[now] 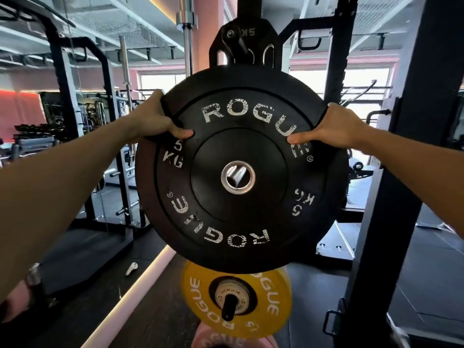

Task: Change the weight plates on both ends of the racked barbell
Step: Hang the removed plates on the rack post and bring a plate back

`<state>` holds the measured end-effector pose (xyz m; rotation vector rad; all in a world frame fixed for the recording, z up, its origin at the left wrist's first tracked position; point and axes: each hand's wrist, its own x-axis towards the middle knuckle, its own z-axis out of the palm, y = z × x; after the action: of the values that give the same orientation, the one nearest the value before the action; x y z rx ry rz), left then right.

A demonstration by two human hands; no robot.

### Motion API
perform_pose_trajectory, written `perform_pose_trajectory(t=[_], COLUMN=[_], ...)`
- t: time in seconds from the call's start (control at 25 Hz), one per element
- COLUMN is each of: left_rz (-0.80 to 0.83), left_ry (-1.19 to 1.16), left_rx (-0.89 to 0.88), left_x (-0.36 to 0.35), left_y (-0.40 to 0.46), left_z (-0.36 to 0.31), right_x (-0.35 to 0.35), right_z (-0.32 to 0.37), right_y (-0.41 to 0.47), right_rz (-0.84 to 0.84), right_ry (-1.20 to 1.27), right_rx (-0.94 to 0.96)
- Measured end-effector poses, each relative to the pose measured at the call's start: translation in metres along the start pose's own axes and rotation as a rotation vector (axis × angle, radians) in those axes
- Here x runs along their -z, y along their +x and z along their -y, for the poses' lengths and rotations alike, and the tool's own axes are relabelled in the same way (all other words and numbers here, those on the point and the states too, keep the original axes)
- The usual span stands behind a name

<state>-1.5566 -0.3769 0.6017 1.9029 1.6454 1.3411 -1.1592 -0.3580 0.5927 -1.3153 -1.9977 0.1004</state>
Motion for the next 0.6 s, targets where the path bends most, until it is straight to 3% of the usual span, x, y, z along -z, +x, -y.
perform_pose_trajectory(t=[0.6], left_rz=[0.076], left_ry=[-0.040], left_rx=[-0.016], left_x=[-0.006], left_y=[0.039], left_z=[0.070], right_x=[-0.061], right_z=[0.030], right_y=[0.014], right_rz=[0.013], right_ry=[-0.128], right_rx=[-0.131])
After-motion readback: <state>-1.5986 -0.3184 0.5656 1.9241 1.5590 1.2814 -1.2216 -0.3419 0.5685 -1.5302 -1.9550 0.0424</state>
